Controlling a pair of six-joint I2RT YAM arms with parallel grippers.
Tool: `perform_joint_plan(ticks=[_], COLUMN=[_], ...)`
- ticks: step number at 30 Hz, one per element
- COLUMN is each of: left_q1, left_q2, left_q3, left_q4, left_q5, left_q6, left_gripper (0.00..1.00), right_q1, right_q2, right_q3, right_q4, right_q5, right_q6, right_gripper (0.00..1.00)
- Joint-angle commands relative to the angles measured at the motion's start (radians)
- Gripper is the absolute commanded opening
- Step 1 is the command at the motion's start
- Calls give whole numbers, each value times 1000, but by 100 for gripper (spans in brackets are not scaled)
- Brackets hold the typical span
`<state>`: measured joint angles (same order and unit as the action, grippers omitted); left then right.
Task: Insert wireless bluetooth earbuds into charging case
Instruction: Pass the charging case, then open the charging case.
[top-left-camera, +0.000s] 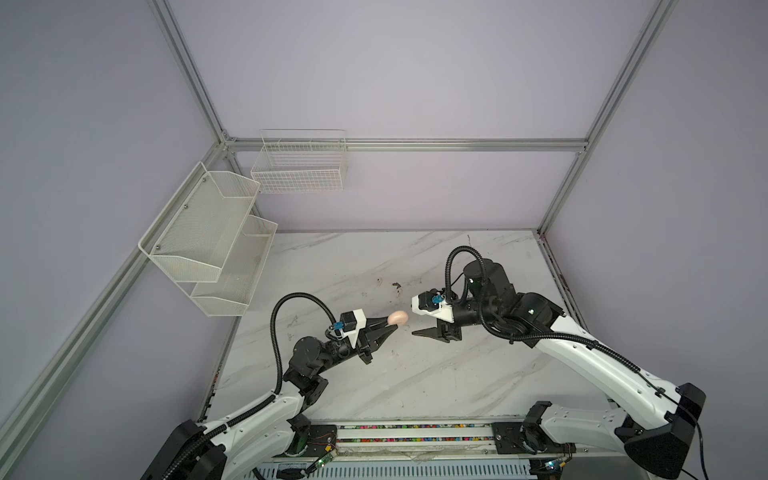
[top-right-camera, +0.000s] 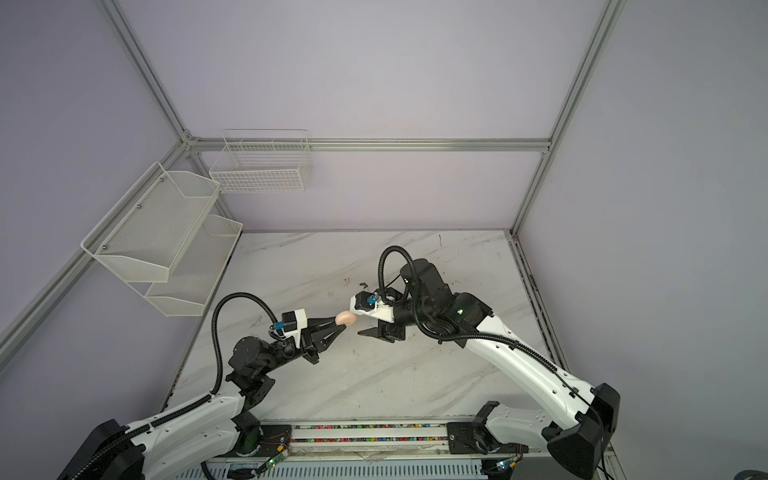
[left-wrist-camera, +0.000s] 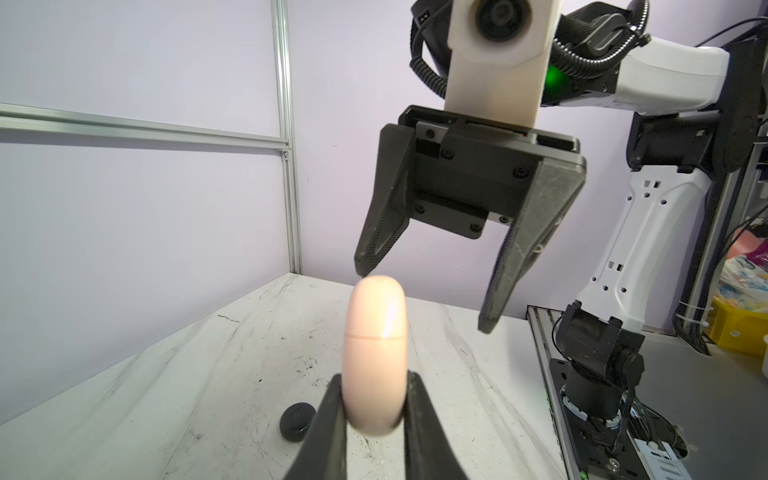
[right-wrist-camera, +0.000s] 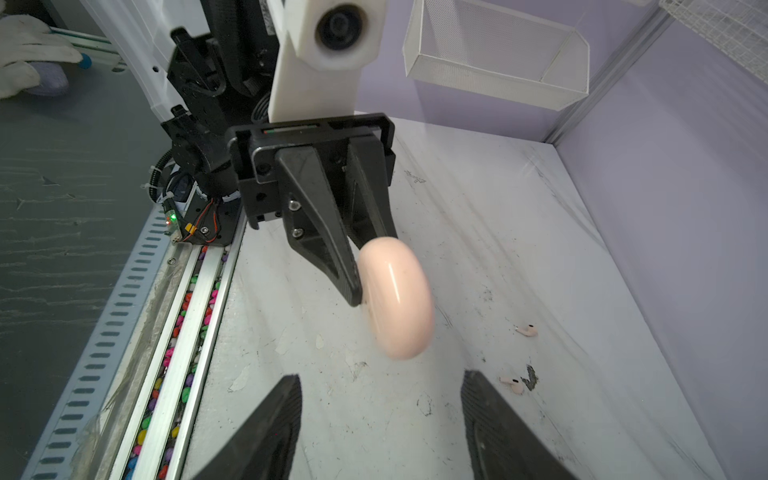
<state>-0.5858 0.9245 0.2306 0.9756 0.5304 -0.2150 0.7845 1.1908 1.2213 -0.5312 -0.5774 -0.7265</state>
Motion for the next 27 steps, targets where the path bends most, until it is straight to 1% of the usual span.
perform_joint_plan(ticks=[1,4,7,13,19,27], left_q1=[-5,-5,-5,-5,-5,-5], left_q2=[9,22,24,21,19,19], left_q3=[-1,-4,-2,-2,-2,-7], left_q4=[30,53,55,56,55,50], left_q5=[-37,-35,-32,-32,-21,-12], left_q6=[-37,-42,-43,-40,-43,-46], left_gripper=[0,0,0,0,0,0], right_q1=[12,44,75,94,95,95], right_q2=[-19,-17,2,72,94,97], right_q3=[28,15,20,49,59,64], right_q4=[12,81,117,125,142,164], right_q5=[83,134,153,187,219,241], right_q6=[-6,-46,-96,-149,-163,-146], right_gripper=[63,63,64,66,65,64])
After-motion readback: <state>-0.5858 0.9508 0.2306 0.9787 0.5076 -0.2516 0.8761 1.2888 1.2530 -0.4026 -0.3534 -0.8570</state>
